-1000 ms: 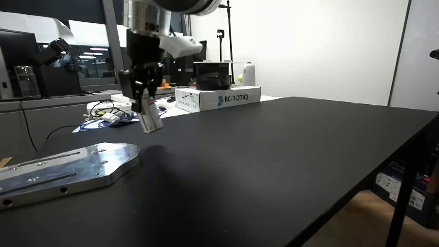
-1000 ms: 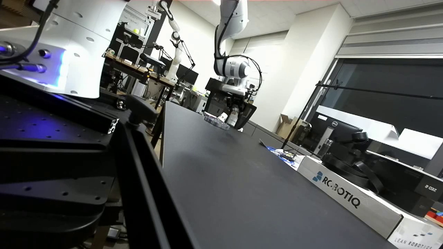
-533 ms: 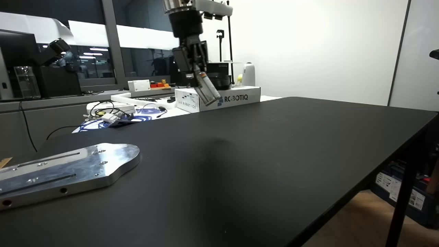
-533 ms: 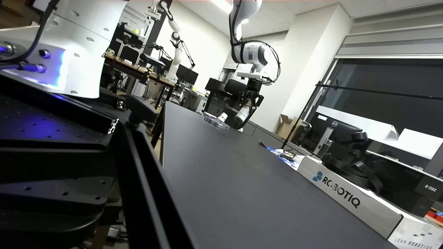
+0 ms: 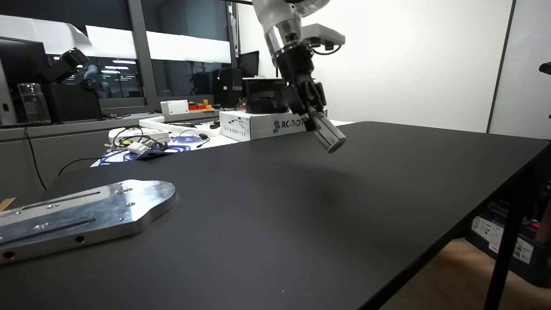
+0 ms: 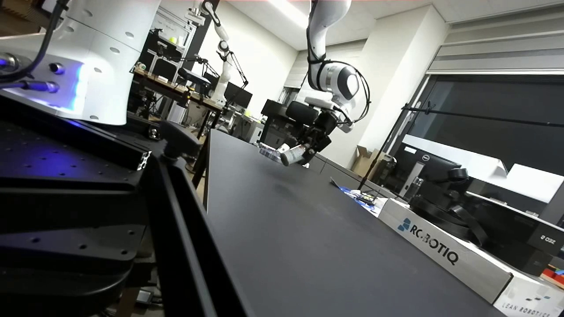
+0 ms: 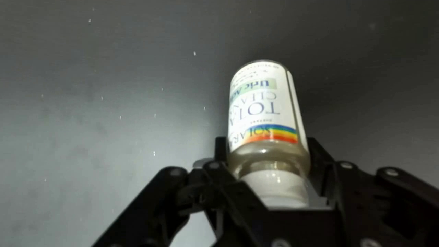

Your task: Move the bottle to the right and make it lie down

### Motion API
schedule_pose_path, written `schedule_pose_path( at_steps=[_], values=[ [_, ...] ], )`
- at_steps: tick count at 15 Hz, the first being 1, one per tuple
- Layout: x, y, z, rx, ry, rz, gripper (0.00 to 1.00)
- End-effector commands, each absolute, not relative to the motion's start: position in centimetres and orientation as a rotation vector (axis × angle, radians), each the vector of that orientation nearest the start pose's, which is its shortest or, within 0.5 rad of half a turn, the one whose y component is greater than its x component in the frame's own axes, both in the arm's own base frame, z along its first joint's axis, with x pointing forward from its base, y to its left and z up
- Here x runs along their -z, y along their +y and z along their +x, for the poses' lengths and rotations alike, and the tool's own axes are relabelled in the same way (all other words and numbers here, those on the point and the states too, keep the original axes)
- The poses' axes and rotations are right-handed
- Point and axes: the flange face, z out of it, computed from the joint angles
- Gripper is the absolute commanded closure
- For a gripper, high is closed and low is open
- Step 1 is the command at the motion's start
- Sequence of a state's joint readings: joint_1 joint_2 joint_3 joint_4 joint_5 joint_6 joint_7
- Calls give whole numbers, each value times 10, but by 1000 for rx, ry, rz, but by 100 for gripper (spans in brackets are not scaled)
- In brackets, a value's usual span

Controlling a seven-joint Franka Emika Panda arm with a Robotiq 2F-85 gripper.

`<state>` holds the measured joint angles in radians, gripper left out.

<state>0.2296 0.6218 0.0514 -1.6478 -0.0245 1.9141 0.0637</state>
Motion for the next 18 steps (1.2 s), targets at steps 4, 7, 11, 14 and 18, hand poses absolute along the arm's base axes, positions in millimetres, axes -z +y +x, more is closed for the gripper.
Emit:
schedule_pose_path(
  at_steps=[4, 7, 11, 14, 18],
  values=[
    [-186, 114, 572, -835, -29, -2997, 69],
    [-172, 108, 563, -835, 9, -2972, 69],
    [-157, 107, 554, -802, 44, -2953, 69],
    [-150, 107, 550, -776, 57, -2951, 69],
    [-152, 114, 549, -697, 46, -2966, 69]
  ],
)
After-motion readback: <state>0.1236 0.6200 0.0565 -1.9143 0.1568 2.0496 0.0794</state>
